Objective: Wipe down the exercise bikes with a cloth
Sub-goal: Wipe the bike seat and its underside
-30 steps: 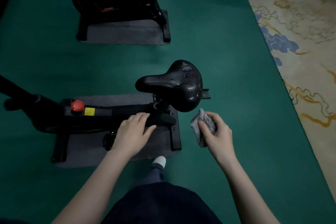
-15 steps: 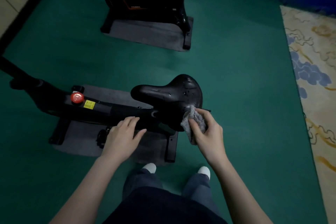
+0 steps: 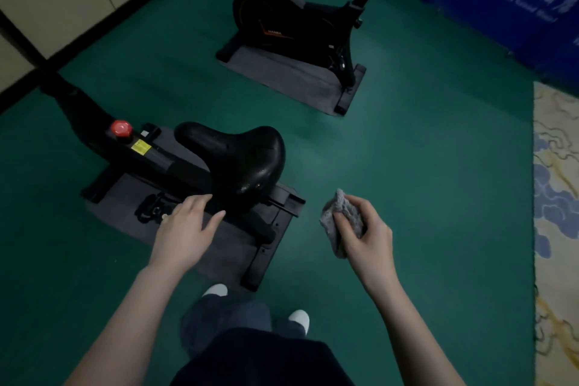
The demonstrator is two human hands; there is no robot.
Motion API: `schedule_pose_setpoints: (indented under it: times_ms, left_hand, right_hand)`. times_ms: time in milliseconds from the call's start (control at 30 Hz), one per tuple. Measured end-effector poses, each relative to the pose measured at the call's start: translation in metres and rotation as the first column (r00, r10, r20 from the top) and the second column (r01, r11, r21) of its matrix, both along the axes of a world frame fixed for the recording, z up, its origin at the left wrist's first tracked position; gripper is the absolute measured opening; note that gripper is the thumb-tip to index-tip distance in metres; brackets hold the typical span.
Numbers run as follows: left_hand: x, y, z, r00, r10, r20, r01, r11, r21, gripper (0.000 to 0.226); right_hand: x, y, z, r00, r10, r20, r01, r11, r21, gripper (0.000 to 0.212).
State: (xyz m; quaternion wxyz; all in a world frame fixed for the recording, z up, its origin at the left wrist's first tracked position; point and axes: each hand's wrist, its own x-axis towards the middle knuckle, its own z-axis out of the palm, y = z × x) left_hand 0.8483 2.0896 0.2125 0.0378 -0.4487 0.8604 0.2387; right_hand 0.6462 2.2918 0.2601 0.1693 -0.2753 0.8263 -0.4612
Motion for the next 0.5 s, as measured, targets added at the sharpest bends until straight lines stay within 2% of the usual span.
schedule_pose_setpoints:
  times_ms: [233, 500]
  left_hand:
    - [-0.005, 0.045, -0.004, 0.991, 0.132, 0.010, -0.132, 0.991, 0.022, 0.060]
    - [-0.028, 0.033, -0.008, 0.938, 0.341, -0.058, -0.337, 0.939, 0.064, 0.060]
  right_hand:
    - [-0.040, 0.020, -0.004, 0.996, 0.094, 0.004, -0.094, 0.996, -0.003, 0.022]
    - [-0.078, -0.026, -0.003, 0.970, 0.245, -0.001, -0.244, 0.969, -0.043, 0.027]
